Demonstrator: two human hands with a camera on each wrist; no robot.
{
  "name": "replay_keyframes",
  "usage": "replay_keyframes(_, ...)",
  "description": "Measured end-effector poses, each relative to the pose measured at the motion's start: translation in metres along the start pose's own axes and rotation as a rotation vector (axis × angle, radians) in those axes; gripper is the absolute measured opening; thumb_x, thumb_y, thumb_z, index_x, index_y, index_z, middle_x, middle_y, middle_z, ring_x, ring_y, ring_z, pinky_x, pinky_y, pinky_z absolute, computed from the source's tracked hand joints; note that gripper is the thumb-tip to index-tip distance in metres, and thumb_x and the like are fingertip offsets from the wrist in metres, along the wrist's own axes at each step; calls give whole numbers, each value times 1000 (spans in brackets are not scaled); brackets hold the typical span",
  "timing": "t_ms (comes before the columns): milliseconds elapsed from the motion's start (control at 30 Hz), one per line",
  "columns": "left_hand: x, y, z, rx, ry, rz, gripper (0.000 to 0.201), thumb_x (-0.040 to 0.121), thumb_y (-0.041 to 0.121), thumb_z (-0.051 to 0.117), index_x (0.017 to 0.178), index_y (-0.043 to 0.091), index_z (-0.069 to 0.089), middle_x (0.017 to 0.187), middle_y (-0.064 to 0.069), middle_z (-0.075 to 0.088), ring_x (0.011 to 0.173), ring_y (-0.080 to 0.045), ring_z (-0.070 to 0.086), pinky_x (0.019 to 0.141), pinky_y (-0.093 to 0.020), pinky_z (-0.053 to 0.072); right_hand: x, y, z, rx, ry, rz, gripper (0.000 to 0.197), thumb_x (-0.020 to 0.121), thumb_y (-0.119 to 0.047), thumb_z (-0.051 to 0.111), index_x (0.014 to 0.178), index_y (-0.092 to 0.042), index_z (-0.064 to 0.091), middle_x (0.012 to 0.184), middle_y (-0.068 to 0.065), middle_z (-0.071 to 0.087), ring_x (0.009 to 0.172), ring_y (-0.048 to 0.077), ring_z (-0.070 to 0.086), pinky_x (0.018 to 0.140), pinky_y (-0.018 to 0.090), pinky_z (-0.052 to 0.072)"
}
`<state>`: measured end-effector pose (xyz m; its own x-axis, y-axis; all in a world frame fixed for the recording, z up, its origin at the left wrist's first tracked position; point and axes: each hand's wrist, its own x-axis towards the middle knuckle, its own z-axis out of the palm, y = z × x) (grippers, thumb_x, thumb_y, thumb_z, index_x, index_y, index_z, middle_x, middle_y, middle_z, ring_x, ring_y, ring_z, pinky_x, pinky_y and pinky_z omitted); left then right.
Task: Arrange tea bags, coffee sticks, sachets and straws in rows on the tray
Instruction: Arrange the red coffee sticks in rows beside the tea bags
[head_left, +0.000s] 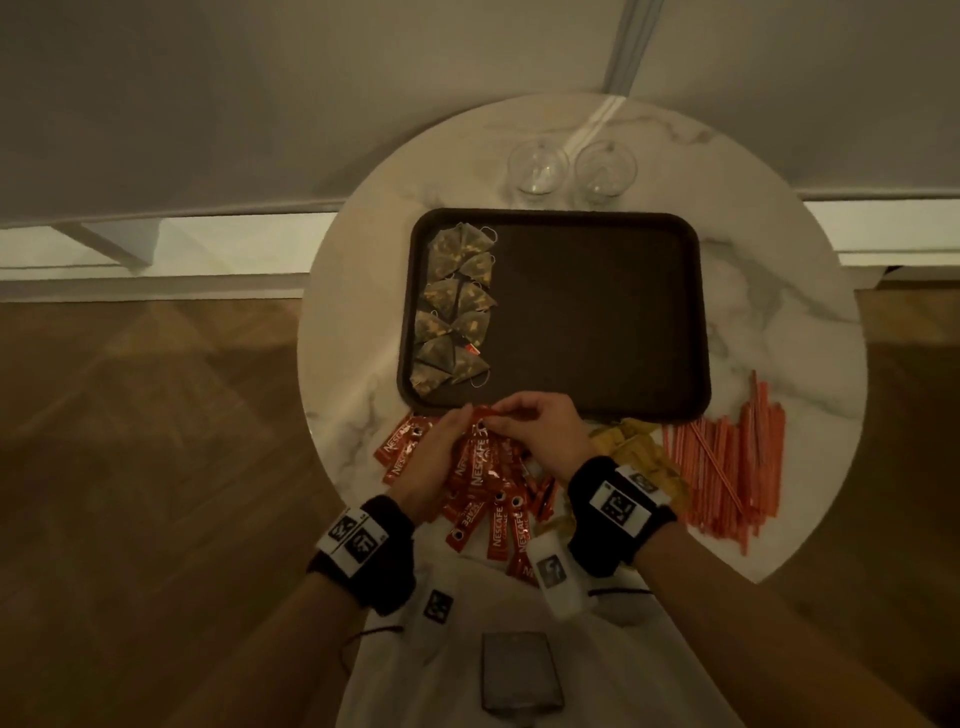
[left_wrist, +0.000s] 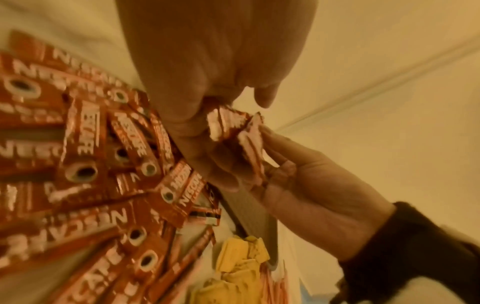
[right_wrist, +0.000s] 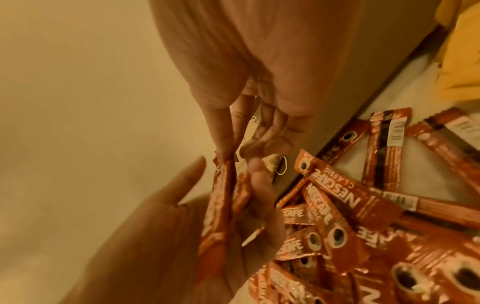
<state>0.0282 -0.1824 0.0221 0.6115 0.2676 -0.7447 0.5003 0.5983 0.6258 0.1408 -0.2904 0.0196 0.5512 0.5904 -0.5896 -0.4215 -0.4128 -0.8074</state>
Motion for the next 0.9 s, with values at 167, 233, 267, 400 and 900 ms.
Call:
replay_keyframes(167, 6, -9, 11, 41, -27, 22, 25, 98, 22, 50, 121, 16, 58, 111, -8, 72, 104, -26, 68, 93, -44, 54, 6, 9, -5, -119, -4, -34, 6, 86, -18, 72, 92, -17, 73, 85, -8, 70, 77, -1, 65, 71, 13, 50)
replay_keyframes(233, 8, -6, 7, 73, -26, 16, 20, 99, 20, 50, 117, 21, 58, 108, -8, 73, 100, -26, 70, 86, -42, 56, 9, 13, -11, -23, 59, 11, 11, 92, -20, 64, 94, -13, 72, 78, -4, 69, 68, 4, 64, 65, 16, 52)
replay_keyframes(267, 10, -4, 3, 97, -10, 19, 20, 99, 22, 51, 117, 22, 58, 107, -7, 73, 98, -26, 70, 83, -40, 57, 11, 15, -15, 35, 103, 44, 15, 95, -18, 60, 96, -8, 71, 74, 0, 67, 62, 8, 62, 61, 18, 52)
replay_keyframes(400, 16, -1, -14, 166, 50, 27, 24, 98, 29, 53, 122, 24, 56, 107, -8, 73, 98, -28, 70, 87, -47, 55, 19, 31, -32, -257, 165, 92, 18, 95, -15, 58, 95, -3, 72, 70, 0, 65, 61, 7, 59, 57, 13, 46)
replay_keyframes(900, 20, -1, -20, 158, 180, 69, 18, 94, 29, 59, 112, 26, 60, 106, -9, 71, 92, -23, 70, 87, -45, 56, 37, 22, -32, -390, 32, 151, 10, 86, -20, 72, 83, -11, 74, 69, 3, 68, 56, 7, 60, 57, 21, 52)
